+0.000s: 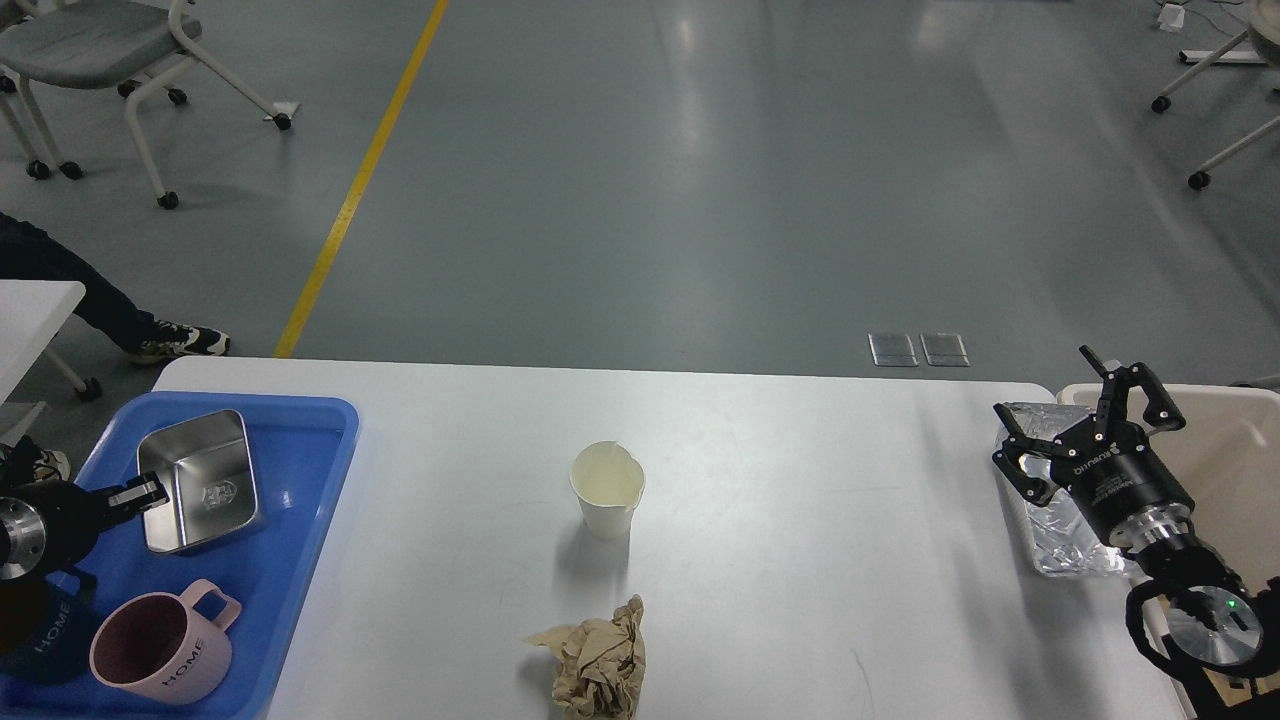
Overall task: Tidy desktop
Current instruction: 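Lift the steel tray with the left gripper and place it on the blue tray, then release the steel tray and raise the left gripper away, then lower the right gripper to the edge of the foil tray in the box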
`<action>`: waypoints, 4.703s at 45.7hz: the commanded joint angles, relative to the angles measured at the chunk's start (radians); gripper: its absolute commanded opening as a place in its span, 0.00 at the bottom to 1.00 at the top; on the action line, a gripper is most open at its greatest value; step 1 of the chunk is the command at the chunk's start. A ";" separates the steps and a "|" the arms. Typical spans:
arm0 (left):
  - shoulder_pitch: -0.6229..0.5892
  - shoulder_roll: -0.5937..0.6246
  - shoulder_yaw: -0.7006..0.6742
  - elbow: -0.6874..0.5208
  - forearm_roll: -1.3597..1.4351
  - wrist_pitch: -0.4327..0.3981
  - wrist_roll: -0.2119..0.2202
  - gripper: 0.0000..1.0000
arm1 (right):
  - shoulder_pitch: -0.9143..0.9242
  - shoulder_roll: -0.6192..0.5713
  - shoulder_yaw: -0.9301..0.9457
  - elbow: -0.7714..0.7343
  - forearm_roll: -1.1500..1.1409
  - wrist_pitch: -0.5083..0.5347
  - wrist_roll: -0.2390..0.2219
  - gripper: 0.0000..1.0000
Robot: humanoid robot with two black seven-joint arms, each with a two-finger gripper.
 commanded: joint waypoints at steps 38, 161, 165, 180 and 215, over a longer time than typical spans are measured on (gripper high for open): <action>-0.045 -0.243 0.012 0.247 0.002 0.007 0.001 0.09 | -0.002 0.000 0.000 -0.003 -0.001 0.000 0.000 1.00; 0.091 -0.644 -0.907 0.235 -1.158 -0.094 -0.002 0.97 | -0.030 -0.402 -0.290 0.388 -1.264 -0.074 0.051 1.00; 0.093 -0.647 -0.907 0.235 -1.158 -0.083 -0.002 0.97 | -0.059 -0.489 -0.291 0.402 -1.275 -0.072 0.044 1.00; 0.096 -0.659 -0.892 0.235 -1.157 -0.043 -0.001 0.97 | -0.091 -0.808 -0.360 0.496 -1.273 -0.041 0.044 1.00; 0.094 -0.670 -0.890 0.235 -1.157 0.012 -0.002 0.97 | -0.140 -1.057 -0.508 0.635 -1.683 -0.203 -0.020 1.00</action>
